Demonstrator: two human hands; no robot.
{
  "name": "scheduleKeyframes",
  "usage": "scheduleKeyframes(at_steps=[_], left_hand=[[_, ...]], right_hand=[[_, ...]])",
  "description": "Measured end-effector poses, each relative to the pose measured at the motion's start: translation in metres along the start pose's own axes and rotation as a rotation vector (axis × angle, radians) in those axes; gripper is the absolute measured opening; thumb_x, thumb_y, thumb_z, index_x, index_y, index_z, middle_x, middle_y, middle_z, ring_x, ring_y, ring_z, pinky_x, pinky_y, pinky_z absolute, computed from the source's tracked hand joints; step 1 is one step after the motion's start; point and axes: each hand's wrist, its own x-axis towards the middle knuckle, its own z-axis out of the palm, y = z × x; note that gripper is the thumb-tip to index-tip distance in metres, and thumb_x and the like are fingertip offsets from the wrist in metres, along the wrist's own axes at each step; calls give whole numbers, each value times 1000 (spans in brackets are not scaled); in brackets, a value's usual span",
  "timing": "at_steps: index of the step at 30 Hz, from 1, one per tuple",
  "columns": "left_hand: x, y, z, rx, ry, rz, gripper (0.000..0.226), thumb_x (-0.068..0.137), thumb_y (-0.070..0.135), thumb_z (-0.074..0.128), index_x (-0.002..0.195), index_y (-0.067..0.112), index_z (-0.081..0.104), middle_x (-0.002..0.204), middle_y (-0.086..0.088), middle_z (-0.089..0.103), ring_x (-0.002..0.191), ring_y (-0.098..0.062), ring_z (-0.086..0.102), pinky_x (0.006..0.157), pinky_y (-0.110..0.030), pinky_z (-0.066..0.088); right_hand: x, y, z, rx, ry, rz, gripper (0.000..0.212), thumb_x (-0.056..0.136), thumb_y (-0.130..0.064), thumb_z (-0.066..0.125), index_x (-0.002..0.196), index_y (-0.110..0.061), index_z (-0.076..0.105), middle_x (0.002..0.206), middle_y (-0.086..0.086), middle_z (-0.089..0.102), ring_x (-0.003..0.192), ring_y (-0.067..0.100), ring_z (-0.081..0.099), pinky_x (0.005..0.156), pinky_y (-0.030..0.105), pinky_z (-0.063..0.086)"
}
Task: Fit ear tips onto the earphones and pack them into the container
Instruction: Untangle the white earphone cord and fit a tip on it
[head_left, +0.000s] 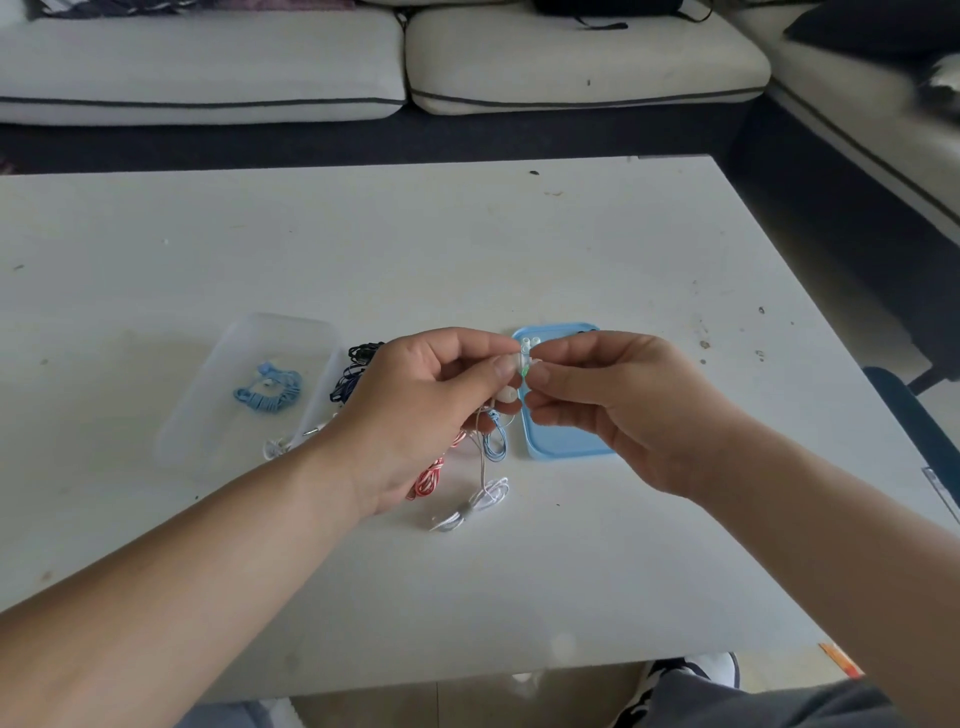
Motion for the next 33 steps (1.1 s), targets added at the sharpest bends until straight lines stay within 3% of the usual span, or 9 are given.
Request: scheduleKeyframes(at_steps=[5,20,25,33], left_hand=[[-2,2,-1,21,3,9,13,95,11,71,105,15,78,88,-9,79,80,-15,74,75,-28,60],[-4,3,3,110,43,75,10,95,15,72,100,19,79,85,-2,79,70,-5,70,65,-20,54],[-3,2,3,114,67,69,9,96,16,72,101,19,79,87,-2,80,74,-5,71,66,-20,54],[-3,-3,3,133,95,87,8,96,18,72,100,21,78,86,-3,79,74,-6,72,67,-20,54]], right_hand=[[3,2,-1,61,-5,30,33,85,5,74,115,15,67,106,30,72,85,28,75,72,27,60],[-2,1,1,96,-52,21,31,84,8,70,113,18,67,104,29,73,89,31,77,74,28,61],[-2,5,4,106,-45,-12,28,87,9,68,113,19,66,112,37,69,105,46,71,89,39,62],[-4,12,14,118,27,-44,11,85,8,70,96,9,74,98,29,75,91,38,76,86,36,62]])
